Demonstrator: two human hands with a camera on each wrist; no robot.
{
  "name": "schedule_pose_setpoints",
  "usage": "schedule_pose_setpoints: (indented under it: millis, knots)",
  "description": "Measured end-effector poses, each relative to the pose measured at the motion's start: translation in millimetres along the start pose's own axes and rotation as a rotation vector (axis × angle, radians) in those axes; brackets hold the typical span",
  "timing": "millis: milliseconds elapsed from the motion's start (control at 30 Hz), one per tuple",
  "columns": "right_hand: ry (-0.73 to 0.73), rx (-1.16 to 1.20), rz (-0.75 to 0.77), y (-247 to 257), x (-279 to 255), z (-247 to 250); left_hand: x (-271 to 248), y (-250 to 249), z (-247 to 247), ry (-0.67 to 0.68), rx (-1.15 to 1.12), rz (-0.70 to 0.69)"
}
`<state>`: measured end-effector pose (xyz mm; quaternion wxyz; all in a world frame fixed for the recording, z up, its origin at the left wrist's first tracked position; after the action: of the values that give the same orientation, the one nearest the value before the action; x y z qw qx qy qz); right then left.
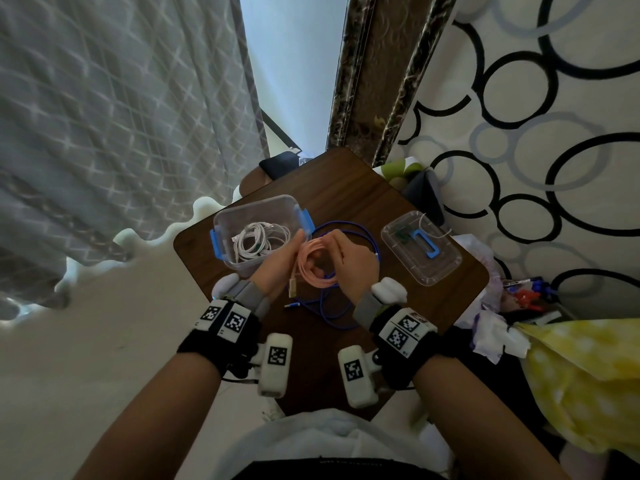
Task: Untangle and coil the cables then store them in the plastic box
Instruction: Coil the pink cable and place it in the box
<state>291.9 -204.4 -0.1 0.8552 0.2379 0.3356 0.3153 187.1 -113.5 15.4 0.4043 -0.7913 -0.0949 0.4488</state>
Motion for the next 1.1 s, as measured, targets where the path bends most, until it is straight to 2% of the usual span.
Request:
schedule_pose_setpoints:
  millis: [100,167,300,400,533,600,667,767,933,1000,1100]
  knots:
    - [-0.025,-0.011,0.09,3.8,-2.9,-0.2,-5.7,-2.8,1.8,0.071,0.165,-0.019]
    - [-0.003,-0.005,0.096,4.7,-3.7,1.5,-7.1,-1.5,1.7,0.082,0.203,-0.064]
    - [0.045,0.001,0.029,8.0,-7.9,2.2,-14.8,2.7,1.2,0.065,0.254,-0.141]
    - [0.139,0.2,-0.063,16.2,-13.4,-0.6,-22.3,1.6,1.9,0.052,0.337,-0.186]
    - [0.32,0.531,-0.287,23.5,-21.6,-13.8,-34.9,-3.2,11.6,0.109,0.759,-0.336]
    - [0.336,0.594,-0.33,29.6,-26.4,-20.5,-44.4,-7.1,16.2,0.146,0.971,-0.407]
    - [0.28,0.596,-0.334,34.7,-28.0,-21.6,-50.2,-11.2,16.5,0.187,1.066,-0.446]
    - [0.146,0.531,-0.296,41.7,-30.8,-25.5,-55.9,-9.6,24.1,0.201,1.005,-0.435]
    - [-0.006,0.463,-0.274,61.5,-40.7,-33.2,-77.3,-10.6,45.4,0.159,0.556,-0.292]
    - [-0.016,0.459,-0.262,68.4,-45.9,-36.3,-85.4,-9.1,53.3,0.15,0.489,-0.282]
    - [0.115,0.423,-0.229,75.9,-52.5,-45.5,-92.2,-3.2,67.7,0.084,0.422,-0.283]
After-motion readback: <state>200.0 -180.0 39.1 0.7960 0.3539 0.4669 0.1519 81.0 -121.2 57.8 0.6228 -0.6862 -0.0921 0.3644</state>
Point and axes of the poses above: each hand's wrist, its own x-axis towards the middle knuckle, its own z-axis out of the back of the hand, y = z × x, the point moved 1 cm from there along x, towards the middle knuckle, and after that the axes turned 13 degrees about -z, right-handed, at the moved point
